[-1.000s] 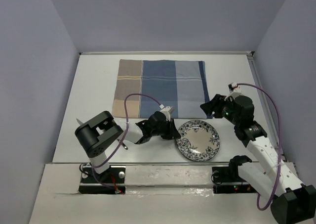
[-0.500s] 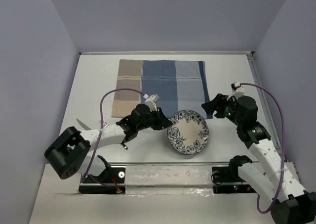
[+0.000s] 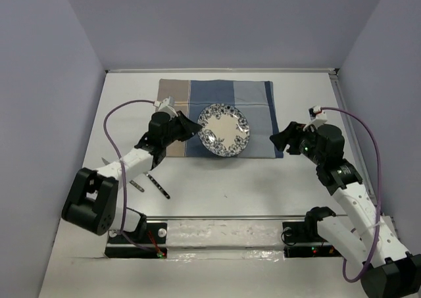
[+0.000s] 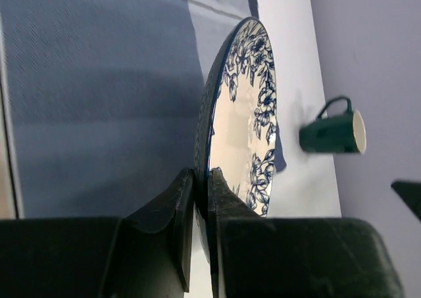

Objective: Set the dinner table for one person

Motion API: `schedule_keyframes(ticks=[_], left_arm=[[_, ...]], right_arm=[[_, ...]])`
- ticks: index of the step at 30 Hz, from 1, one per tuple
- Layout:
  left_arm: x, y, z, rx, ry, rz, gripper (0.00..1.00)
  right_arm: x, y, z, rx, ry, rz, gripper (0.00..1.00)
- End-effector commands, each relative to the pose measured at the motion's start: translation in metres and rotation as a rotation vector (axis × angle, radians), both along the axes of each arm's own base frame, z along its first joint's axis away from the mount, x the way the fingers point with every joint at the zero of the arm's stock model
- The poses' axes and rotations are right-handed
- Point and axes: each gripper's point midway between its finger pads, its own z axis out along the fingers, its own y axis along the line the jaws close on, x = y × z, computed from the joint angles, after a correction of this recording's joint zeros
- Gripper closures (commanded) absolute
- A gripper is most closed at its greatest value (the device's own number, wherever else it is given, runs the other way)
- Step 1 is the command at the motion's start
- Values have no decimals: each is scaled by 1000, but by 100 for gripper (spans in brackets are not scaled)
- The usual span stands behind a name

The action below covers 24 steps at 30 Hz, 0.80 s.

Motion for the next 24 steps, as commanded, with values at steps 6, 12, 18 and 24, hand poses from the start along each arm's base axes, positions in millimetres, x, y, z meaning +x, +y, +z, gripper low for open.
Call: schedule_keyframes(ticks=[6, 12, 18, 24], left_arm=[[101, -1, 106, -177, -275, 61, 100], [125, 15, 86, -156, -249, 120, 100], [137, 27, 63, -135, -216, 147, 100], [145, 42, 36, -88, -192, 189, 100]], right_arm=[[5, 3, 12, 4, -31, 18, 32], [6, 4, 8, -1, -19, 27, 32], [8, 5, 3, -5, -12, 29, 32], [8, 4, -4, -2, 4, 25, 31]])
